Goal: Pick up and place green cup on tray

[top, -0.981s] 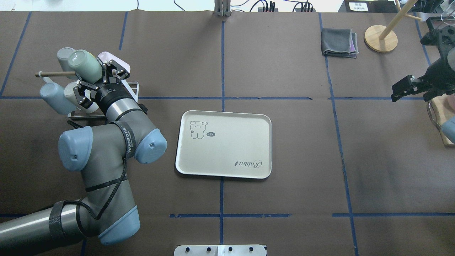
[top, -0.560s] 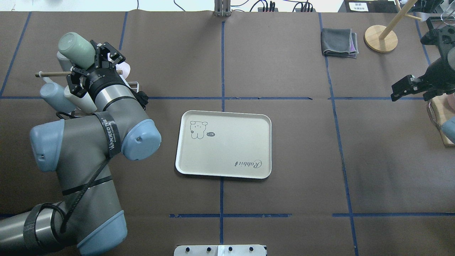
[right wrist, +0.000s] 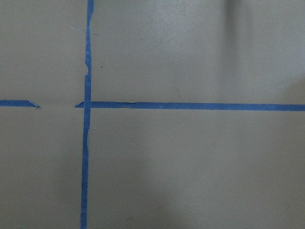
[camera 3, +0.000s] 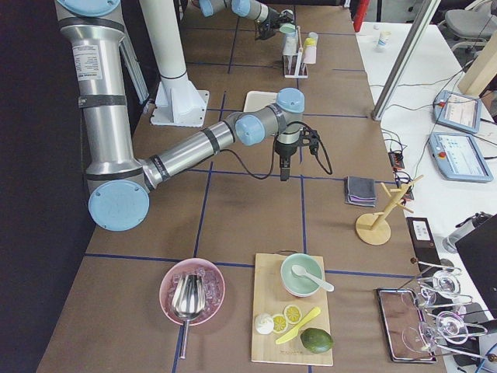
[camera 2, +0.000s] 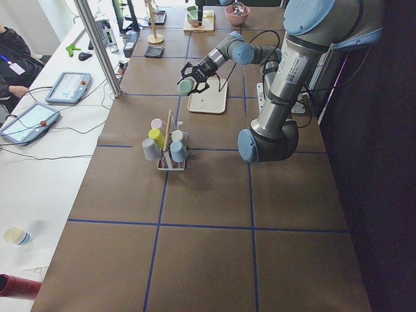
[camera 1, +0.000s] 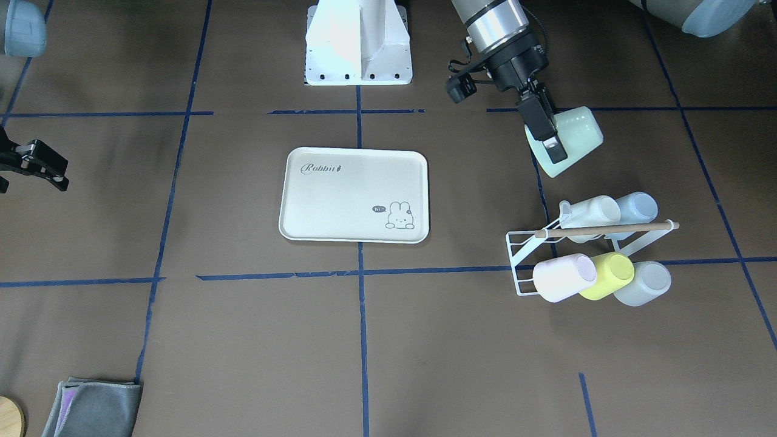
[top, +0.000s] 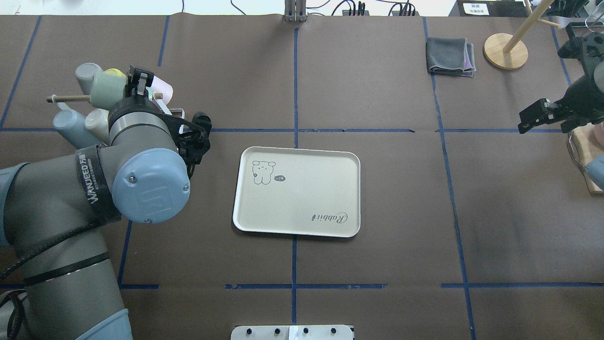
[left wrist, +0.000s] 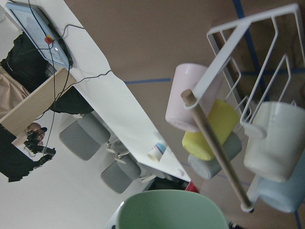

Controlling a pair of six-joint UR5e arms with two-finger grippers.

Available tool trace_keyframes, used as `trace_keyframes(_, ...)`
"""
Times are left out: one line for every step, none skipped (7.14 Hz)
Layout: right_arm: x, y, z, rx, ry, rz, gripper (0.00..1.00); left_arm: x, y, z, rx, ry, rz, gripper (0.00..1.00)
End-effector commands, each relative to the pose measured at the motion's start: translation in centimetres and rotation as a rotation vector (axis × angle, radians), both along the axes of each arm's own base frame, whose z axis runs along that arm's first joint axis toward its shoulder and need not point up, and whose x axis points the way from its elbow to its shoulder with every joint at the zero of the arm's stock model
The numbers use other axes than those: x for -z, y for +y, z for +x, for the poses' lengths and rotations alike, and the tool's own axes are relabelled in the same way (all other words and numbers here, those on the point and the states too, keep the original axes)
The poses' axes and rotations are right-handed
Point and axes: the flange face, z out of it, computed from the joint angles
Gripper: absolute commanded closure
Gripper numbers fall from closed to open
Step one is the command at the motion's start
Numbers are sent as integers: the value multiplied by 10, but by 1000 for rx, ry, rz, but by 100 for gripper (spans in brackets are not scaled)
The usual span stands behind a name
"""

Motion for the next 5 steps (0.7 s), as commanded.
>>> trace_keyframes(2, -1, 0, -2, -3, 4, 0, 12, 31, 29, 46, 331, -64, 52)
trace_keyframes(2, 0, -1, 0, -3, 4, 0, 18, 45, 42, 45, 417, -64, 52)
trace_keyframes(3, -1, 0, -2, -3, 6, 0, 30, 51, 48, 66, 555, -63, 53)
trace_keyframes(3, -1, 0, -1, -3, 7, 0, 35, 56, 63, 71, 701, -80, 55)
trace_keyframes(3, -1, 0, -2, -3, 4, 0, 39, 51, 80, 79, 842, -67, 55)
